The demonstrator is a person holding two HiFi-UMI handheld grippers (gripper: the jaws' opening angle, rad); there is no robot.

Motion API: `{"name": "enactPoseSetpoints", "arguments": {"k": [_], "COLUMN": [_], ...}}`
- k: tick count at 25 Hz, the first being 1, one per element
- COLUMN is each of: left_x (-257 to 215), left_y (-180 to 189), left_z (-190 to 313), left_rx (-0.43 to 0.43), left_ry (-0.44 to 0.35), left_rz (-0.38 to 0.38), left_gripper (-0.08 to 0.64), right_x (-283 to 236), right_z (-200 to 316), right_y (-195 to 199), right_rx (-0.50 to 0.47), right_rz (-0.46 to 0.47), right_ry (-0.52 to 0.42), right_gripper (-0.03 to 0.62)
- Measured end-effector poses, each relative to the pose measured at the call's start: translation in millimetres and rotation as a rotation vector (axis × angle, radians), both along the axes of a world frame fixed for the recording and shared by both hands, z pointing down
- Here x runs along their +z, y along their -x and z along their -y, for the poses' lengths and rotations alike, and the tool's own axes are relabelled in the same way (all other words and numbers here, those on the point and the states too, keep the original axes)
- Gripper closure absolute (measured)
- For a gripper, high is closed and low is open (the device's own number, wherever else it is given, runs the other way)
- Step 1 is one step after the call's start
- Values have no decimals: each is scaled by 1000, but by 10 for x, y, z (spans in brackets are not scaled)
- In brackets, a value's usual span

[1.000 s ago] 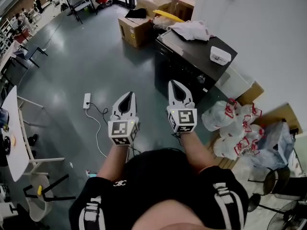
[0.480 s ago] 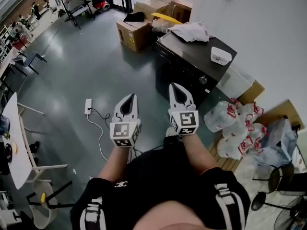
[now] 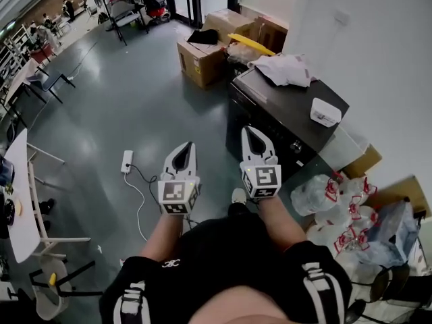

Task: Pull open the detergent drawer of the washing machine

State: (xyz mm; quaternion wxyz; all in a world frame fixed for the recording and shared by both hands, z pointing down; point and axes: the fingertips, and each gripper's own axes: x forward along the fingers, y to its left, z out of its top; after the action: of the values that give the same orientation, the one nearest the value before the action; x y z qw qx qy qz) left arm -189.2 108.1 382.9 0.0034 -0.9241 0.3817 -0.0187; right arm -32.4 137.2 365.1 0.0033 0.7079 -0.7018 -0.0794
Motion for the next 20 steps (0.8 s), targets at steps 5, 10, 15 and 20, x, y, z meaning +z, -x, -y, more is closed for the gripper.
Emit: {"name": "enactPoseSetpoints", "arguments": {"k": [5,10,15,20], "left_x": [-47,-106,-138,-129], "left_y": [-480,-1038,-1547,-1898], "left_z": [628,1187,1677,2030], "left_rx": [-12,-18,-40,-64], "left_ry": [-19,-18,-12,5], "left_rz": [22,28,34,26], "left_gripper": [560,560,560,560], "right_x": [-74,-89,-120,-161], "right_z": [629,1220,1749,2133], "right_y": [-483,-991,-1505,-1844], "right_rx": [-9,-28,-52,-83], "right_rz": [15,22,23,14], "right_ry": [-25,-16,-7,3], "right_gripper": [591,591,591,591]}}
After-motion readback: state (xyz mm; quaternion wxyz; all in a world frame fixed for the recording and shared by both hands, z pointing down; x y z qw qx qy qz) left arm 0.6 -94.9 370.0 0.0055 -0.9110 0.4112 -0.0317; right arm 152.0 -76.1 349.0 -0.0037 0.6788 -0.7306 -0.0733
